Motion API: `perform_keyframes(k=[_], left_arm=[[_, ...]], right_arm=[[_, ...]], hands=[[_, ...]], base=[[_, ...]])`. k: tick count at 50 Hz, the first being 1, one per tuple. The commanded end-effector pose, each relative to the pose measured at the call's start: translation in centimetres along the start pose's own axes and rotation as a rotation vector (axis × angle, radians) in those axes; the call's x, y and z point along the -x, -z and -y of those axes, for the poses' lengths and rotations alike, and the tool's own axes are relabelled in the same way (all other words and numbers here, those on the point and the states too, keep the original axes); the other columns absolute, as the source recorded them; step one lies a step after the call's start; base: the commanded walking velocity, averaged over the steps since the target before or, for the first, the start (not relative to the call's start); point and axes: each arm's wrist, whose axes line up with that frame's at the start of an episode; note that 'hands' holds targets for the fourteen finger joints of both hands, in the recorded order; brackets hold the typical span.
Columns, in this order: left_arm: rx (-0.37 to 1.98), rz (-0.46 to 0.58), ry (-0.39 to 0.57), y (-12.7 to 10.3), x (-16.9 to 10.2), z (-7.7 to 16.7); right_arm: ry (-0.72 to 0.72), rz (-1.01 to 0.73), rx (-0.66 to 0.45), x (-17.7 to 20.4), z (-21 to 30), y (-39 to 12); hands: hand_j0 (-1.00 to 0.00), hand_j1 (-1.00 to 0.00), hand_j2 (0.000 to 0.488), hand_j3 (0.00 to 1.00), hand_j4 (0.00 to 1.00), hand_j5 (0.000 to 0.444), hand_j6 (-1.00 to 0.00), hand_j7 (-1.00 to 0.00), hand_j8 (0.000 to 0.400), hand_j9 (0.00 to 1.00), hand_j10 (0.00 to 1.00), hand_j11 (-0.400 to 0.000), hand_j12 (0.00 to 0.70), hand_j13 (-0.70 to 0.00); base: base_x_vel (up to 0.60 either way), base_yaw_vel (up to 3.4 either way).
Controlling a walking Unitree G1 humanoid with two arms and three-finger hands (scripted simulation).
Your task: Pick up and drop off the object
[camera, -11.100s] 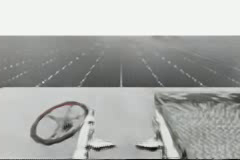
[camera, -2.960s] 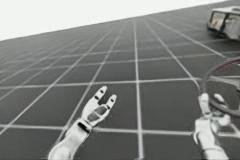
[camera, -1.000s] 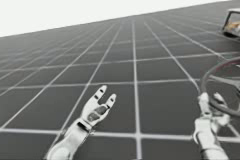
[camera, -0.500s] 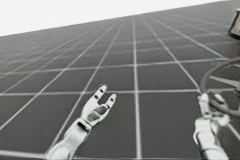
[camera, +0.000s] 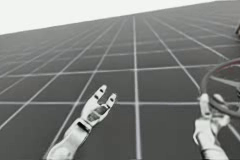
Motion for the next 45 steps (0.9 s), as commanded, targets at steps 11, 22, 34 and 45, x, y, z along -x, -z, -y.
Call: perform_keyframes(k=[11,22,34,45], left_arm=[[0.023,0.016,0.001,-0.21,0.4,-0.58],[0.023,0.016,0.001,-0.21,0.4,-0.58],[0.023,0.016,0.001,-0.21,0.4,-0.58],[0.023,0.016,0.001,-0.21,0.4,-0.58]], right_arm=[[-0.062,0.031,0.005,0.57,-1.71,-0.59],[-0.062,0.031,0.005,0.57,-1.71,-0.59],[-0.062,0.031,0.005,0.57,-1.71,-0.59],[-0.062,0.031,0.005,0.57,-1.71,-0.59]], hands=[[0.0,0.0,0.0,1.0,1.0,0.0,0.0,0.0,0.0,1.0,1.0,-0.4,0.0,-0.7],[0.0,0.0,0.0,1.0,1.0,0.0,0.0,0.0,0.0,1.0,1.0,-0.4,0.0,-0.7],[0.0,0.0,0.0,1.0,1.0,0.0,0.0,0.0,0.0,1.0,1.0,-0.4,0.0,-0.7],[0.0,0.0,0.0,1.0,1.0,0.0,0.0,0.0,0.0,1.0,1.0,-0.4,0.0,-0.7]], base=[[0.59,0.02],[0.52,-0.13],[0.43,-0.31],[0.41,-0.37]])
